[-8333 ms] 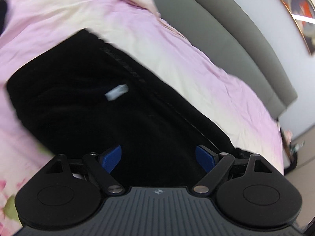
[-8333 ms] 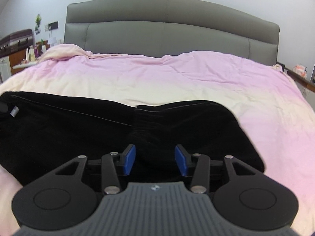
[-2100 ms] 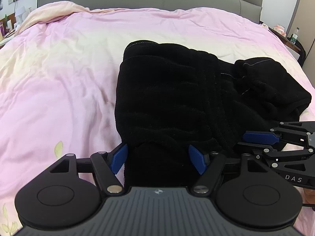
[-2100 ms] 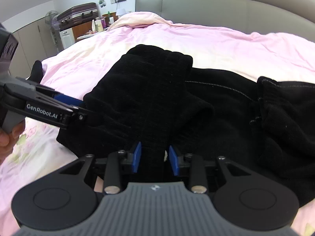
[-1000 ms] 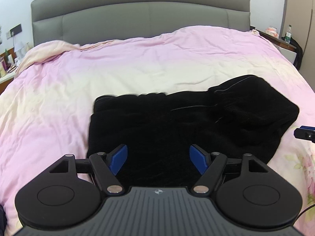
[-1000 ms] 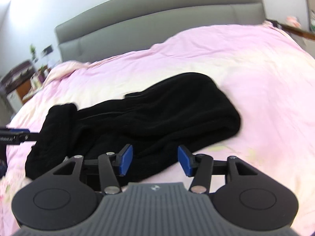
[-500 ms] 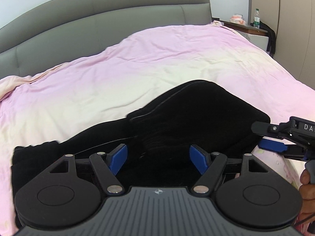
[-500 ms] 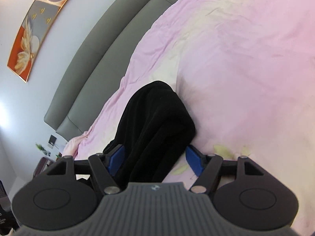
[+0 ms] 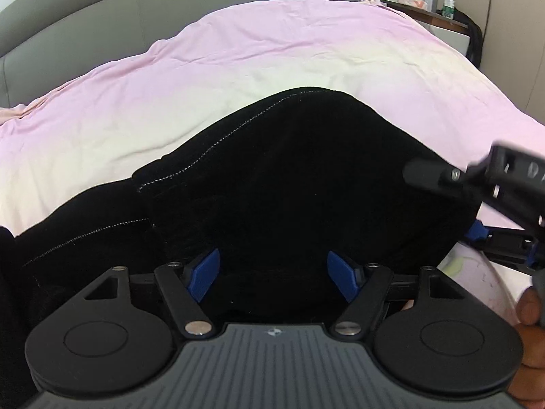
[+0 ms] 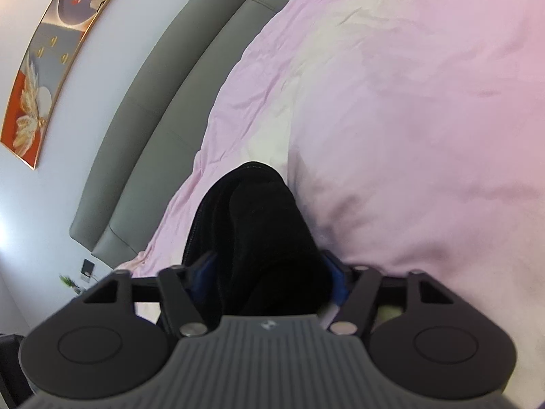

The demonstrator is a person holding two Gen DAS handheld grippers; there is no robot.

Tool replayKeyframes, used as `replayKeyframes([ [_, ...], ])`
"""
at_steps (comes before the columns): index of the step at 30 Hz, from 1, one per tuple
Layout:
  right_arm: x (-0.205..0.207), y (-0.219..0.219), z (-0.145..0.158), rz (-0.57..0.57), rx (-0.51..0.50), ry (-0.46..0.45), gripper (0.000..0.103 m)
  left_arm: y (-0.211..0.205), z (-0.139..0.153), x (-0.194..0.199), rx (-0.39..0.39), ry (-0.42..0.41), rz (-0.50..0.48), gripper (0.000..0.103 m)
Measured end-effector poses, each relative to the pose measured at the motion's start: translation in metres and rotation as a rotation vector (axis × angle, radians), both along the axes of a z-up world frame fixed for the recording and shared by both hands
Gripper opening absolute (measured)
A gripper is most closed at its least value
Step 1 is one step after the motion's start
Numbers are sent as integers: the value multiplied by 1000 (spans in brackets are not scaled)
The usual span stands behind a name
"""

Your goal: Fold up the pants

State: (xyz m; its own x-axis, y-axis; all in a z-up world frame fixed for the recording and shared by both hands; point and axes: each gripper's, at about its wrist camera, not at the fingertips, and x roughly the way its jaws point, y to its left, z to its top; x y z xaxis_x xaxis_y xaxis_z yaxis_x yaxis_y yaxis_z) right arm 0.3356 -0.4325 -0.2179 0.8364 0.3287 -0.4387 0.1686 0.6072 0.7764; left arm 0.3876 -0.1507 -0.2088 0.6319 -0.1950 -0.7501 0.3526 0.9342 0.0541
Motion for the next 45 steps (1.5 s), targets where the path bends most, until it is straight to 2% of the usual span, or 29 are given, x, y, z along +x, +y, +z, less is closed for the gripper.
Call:
replayKeyframes([
  [1, 0, -2, -1, 12, 3, -5, 34, -2, -1, 1, 3, 4, -1, 80],
  [3, -1, -5, -2, 26, 26, -21, 29, -2, 1, 5, -19, 36, 1, 70],
  [6, -3, 6, 12, 58, -46, -72, 27, 6, 9, 9, -62, 80, 7, 62],
  [12, -17, 40, 55, 128, -211, -194, 26, 42, 33, -2, -161, 65, 41, 61],
  [14, -22, 52, 69, 152, -267, -230, 26, 61, 46, -11, -174, 36, 65, 60],
  [17, -30, 68, 82, 173, -332, -250, 26, 103, 74, -34, -170, -58, 97, 62],
  [20, -36, 73, 85, 174, -349, -246, 26, 149, 90, -58, -89, -163, 167, 70],
  [22, -37, 73, 84, 165, -352, -234, 26, 178, 87, -66, -35, -181, 219, 70],
  [26, -37, 71, 84, 138, -330, -201, 26, 222, 60, -55, 39, -112, 292, 66],
  [29, -40, 76, 89, 130, -344, -189, 26, 235, 32, -47, 83, -57, 309, 66],
  [30, -40, 79, 91, 130, -352, -189, 26, 240, 22, -44, 75, -14, 307, 66],
  [32, -42, 87, 98, 134, -370, -193, 26, 240, 9, -42, 51, -12, 310, 66],
  [33, -44, 91, 100, 134, -377, -194, 26, 240, 7, -40, 43, -13, 314, 66],
  [37, -45, 113, 117, 147, -418, -207, 26, 260, 12, -38, -76, 35, 351, 63],
  [38, -45, 121, 123, 155, -434, -214, 26, 262, 19, -45, -73, 4, 337, 62],
  [40, -45, 135, 134, 171, -467, -229, 26, 264, 34, -63, -17, -100, 333, 62],
  [41, -45, 142, 139, 179, -484, -236, 26, 269, 37, -70, -8, -133, 345, 67],
  [42, -44, 151, 144, 185, -503, -242, 26, 278, 38, -73, -33, -128, 359, 70],
  [45, -44, 177, 159, 208, -561, -262, 26, 307, 19, -67, -164, 9, 385, 69],
])
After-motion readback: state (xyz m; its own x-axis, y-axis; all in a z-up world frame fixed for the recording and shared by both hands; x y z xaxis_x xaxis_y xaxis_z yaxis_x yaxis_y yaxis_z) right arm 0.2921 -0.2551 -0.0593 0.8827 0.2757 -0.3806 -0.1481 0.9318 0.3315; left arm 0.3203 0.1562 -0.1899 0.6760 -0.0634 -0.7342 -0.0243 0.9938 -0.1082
